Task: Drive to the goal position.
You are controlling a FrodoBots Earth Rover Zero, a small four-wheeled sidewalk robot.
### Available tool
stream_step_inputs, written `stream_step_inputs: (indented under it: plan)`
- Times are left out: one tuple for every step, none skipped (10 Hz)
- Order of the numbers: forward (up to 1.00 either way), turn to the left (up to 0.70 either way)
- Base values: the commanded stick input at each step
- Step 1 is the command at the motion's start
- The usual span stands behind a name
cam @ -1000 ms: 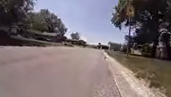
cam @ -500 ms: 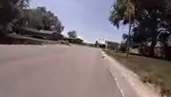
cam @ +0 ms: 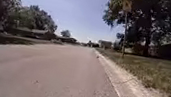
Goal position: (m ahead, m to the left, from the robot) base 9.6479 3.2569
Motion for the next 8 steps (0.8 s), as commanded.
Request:
stream_step_inputs:
  plan:
    - [0.7, 0.0]
    - [0.7, 0.0]
    - [0.7, 0.0]
    - [0.7, 0.0]
    - [0.7, 0.0]
    - [0.7, 0.0]
    - [0.7, 0.0]
    - [0.7, 0.0]
